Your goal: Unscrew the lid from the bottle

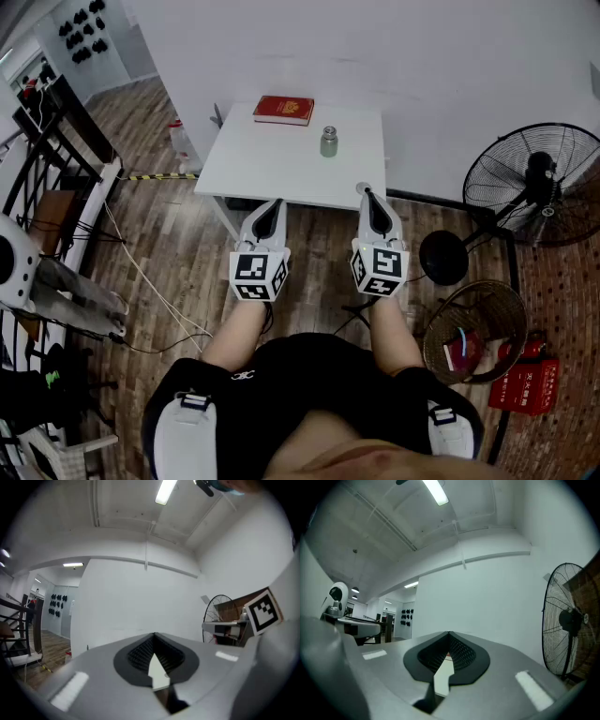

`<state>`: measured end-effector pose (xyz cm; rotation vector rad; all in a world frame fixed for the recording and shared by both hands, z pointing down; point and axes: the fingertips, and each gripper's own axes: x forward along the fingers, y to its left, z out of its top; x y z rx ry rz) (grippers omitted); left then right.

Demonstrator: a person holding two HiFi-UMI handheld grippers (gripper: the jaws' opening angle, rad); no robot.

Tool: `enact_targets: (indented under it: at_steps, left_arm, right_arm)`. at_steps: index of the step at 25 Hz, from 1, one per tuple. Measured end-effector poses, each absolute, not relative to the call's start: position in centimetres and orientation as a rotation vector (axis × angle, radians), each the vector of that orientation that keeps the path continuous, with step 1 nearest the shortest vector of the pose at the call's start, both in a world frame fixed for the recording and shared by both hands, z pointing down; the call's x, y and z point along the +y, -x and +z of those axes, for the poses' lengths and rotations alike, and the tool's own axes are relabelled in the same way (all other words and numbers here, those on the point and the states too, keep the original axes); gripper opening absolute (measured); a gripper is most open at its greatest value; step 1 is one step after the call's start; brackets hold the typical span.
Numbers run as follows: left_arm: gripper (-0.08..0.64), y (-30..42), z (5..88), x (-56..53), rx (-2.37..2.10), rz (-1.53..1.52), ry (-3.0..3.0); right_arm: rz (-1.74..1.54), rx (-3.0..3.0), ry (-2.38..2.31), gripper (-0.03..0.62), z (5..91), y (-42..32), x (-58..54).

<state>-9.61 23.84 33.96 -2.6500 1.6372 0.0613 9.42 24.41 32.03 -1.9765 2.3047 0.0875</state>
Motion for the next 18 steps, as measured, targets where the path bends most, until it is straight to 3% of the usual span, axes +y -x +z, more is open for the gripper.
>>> enact_targets:
  at_steps: [18]
  left_arm:
    - [0.054, 7.0, 34.8, 23.9, 1.714, 0.021, 2.617]
  right_arm:
    - [0.054, 2.355, 1.903, 0.000, 33.0, -11.5, 24.0]
